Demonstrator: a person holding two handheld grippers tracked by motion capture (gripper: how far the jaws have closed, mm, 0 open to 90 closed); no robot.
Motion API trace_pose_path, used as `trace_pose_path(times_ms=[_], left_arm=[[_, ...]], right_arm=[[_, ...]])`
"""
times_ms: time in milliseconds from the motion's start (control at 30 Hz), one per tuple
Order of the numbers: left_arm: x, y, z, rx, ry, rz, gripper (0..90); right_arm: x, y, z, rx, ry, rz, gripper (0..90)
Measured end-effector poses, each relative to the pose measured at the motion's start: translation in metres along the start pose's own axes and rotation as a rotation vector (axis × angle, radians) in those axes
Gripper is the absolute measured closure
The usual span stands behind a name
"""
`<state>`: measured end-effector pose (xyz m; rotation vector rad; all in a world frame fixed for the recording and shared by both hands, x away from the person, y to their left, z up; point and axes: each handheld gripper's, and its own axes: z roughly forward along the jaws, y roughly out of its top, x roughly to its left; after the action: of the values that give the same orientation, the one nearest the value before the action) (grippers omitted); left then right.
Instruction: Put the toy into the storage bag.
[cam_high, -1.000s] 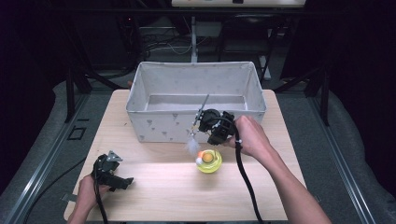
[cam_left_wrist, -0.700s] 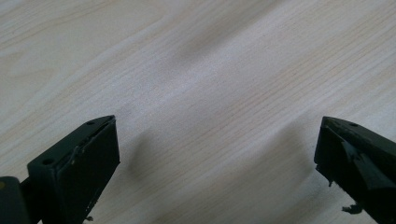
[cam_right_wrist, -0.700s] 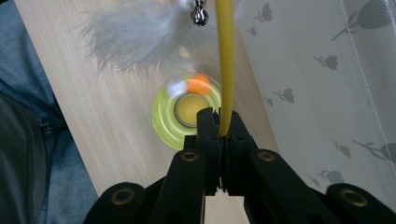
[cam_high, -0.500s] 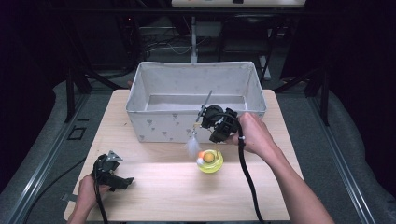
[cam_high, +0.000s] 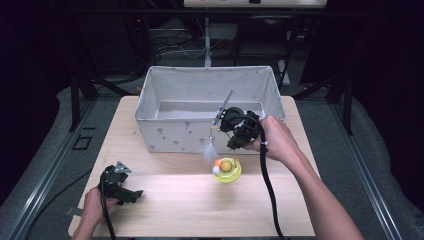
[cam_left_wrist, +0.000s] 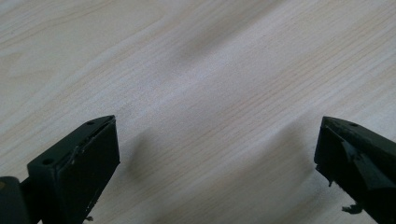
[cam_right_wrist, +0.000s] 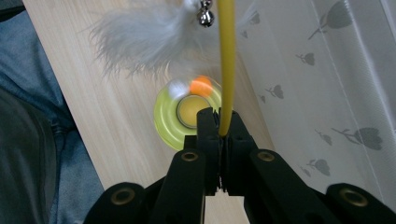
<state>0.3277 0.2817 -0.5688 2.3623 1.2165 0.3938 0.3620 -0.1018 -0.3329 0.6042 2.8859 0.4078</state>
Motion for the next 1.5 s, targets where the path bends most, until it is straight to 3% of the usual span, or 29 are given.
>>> trace_pose_path(times_ms=[1500], left_arm=[[-0.001, 0.0, 0.0, 0.003, -0.006, 0.006, 0.1]], right_arm=[[-0.018, 0.002, -0.074, -0.077, -0.044, 0.039, 88.6]])
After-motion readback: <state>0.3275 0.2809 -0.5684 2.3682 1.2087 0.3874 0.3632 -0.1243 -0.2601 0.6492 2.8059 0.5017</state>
